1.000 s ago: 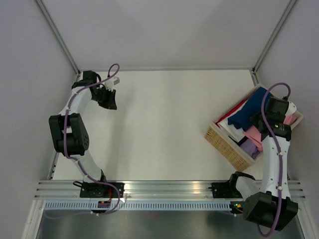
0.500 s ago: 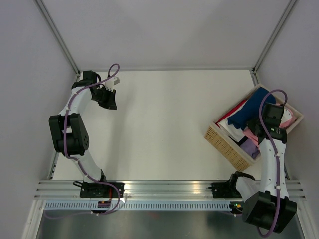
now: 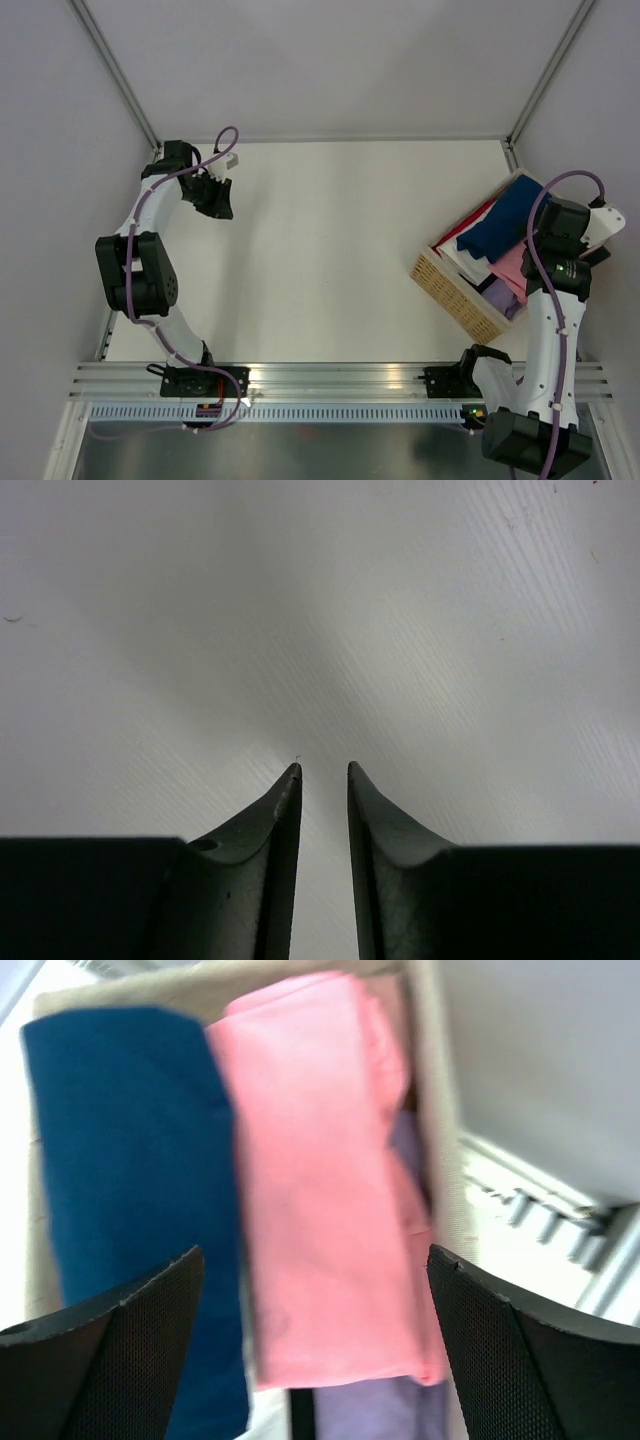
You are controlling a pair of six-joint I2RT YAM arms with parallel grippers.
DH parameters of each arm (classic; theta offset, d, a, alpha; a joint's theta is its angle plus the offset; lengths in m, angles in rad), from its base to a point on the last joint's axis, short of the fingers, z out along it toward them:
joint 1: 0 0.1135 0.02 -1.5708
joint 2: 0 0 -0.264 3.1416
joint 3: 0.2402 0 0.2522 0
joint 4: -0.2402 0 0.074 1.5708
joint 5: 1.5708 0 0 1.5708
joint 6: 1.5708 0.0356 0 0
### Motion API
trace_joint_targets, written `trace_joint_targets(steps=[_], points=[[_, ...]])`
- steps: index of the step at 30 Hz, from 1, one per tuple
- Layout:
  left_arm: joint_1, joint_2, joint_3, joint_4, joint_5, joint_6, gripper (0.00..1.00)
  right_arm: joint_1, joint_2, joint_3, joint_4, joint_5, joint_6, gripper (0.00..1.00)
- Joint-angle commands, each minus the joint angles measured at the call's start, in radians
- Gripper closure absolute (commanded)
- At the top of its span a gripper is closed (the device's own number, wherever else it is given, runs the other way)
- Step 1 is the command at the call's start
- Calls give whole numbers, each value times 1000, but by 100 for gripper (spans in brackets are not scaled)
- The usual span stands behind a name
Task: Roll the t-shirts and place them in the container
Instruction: Place the rolled tshirt into the container
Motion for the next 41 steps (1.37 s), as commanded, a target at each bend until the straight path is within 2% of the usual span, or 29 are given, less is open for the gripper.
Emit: trace_joint_targets(steps=[1, 7, 9, 11, 15, 22, 30, 35, 41], points=[[4, -96, -8, -5, -15, 17, 69, 2, -19, 35, -44, 175, -92, 2], [6, -156, -32, -2, -45, -9, 53, 2, -60, 24, -63, 255, -132, 2], [7, -180, -40, 2, -52, -18, 21, 0, -68, 11, -66, 282, -162, 2], [9, -203, -51, 2, -55, -31, 0, 0, -80, -20, -67, 313, -191, 2], [9, -240, -80, 16, -64, -61, 0, 0, -127, -45, -52, 365, -220, 2], [9, -323, -188, 103, -194, -159, 0, 0, -241, -123, 40, 218, -290, 2], [9, -440, -333, 168, -262, -209, 0, 22, -318, -172, 74, 178, -282, 2], [10, -467, -364, 176, -318, -224, 0, 40, -336, -187, 80, 175, -280, 2], [10, -493, -377, 176, -306, -219, 0, 43, -339, -181, 78, 149, -274, 2]])
